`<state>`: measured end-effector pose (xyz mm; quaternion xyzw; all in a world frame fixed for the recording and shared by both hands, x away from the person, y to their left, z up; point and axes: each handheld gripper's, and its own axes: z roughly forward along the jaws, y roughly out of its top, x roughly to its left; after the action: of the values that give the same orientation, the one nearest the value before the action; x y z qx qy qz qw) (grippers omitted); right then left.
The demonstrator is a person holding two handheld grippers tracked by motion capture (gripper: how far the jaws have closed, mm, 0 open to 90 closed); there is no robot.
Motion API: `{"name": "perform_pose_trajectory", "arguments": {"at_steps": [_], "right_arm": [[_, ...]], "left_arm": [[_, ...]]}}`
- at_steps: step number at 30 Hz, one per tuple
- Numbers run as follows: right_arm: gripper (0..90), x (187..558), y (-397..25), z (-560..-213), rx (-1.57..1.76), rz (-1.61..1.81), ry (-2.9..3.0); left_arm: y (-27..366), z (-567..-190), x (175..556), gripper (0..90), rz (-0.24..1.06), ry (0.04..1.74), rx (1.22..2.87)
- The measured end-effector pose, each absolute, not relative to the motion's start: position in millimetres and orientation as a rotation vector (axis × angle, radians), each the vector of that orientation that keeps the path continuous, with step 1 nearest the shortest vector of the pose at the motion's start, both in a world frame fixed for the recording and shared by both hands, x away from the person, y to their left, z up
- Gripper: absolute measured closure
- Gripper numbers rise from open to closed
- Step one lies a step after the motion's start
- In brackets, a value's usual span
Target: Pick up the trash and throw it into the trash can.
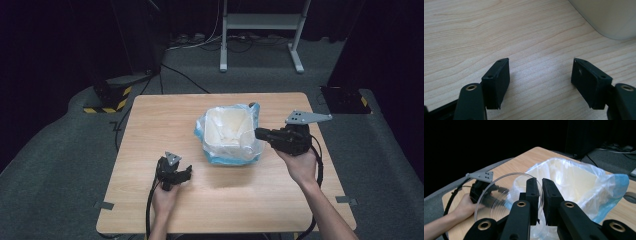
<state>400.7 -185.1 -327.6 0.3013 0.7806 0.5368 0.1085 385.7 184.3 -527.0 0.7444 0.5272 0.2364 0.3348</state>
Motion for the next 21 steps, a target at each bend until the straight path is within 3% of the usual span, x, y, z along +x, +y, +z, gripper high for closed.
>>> {"name": "perform_pose_trajectory", "arguments": {"at_steps": [21], "right_arm": [[83.5,420.3,-175.2,-308.4,0.880,1.525,2.227]], "left_arm": [[184.3,-527.0,385.7,30.8,0.617,1.376,1.942]]}}
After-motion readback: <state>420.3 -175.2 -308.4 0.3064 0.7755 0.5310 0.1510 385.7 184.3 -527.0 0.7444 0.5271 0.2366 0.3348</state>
